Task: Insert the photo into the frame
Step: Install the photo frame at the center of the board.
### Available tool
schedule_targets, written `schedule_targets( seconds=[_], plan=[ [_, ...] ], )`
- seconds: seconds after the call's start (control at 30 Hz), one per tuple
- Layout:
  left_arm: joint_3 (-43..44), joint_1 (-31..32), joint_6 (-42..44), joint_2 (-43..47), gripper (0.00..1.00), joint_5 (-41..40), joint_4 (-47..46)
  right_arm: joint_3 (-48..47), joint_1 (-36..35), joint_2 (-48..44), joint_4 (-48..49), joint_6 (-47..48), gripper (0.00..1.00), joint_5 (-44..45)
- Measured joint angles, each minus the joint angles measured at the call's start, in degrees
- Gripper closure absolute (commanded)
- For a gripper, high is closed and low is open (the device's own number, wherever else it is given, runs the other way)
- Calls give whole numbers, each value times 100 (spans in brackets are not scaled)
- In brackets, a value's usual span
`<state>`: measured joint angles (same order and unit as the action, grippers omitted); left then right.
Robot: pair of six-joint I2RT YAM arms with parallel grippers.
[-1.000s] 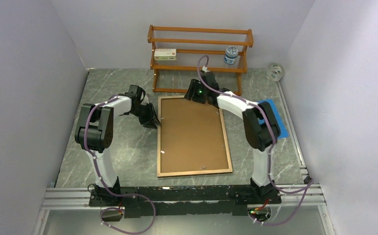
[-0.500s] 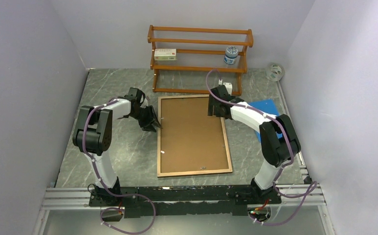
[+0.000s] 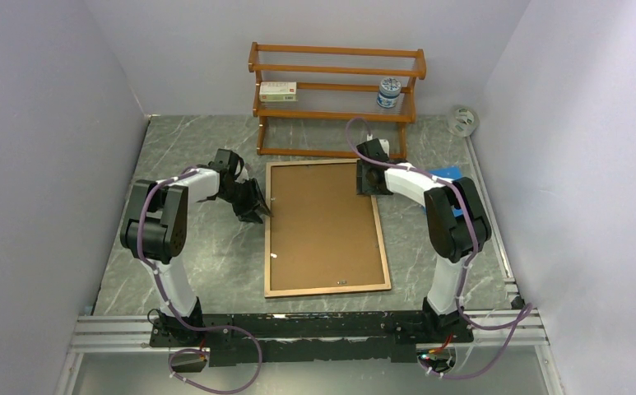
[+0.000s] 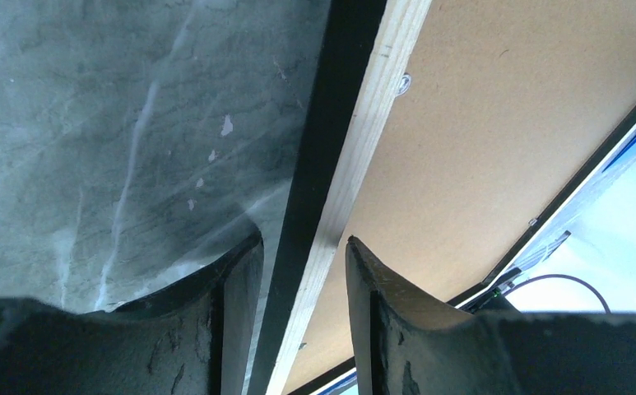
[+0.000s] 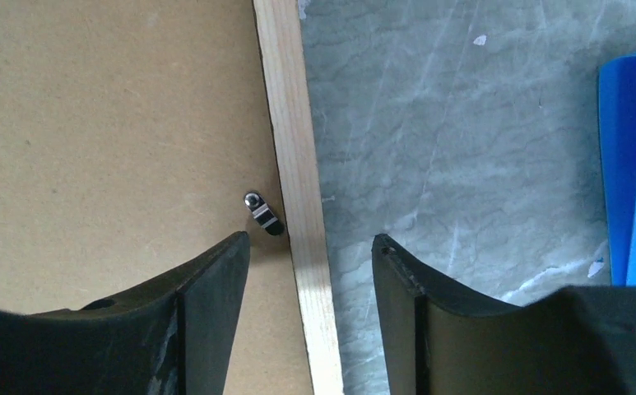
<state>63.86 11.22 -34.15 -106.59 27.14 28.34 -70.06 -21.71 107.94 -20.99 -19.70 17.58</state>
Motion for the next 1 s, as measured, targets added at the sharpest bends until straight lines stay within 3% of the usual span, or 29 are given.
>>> schedule_targets(
  seconds=[0.3, 0.53, 0.8, 1.0],
  plan=[
    [-85, 0, 2, 70, 53, -7, 20, -61, 15, 116, 157, -7, 57, 85],
    [-85, 0, 4, 70, 53, -7, 20, -188, 17, 269, 284, 39, 60, 203],
    [-85, 0, 4, 70, 53, -11, 24, -232, 33, 330, 424, 22, 57, 201],
    [-85, 0, 2, 70, 53, -15, 31, -74, 66, 114, 326, -98, 44, 33]
  ],
)
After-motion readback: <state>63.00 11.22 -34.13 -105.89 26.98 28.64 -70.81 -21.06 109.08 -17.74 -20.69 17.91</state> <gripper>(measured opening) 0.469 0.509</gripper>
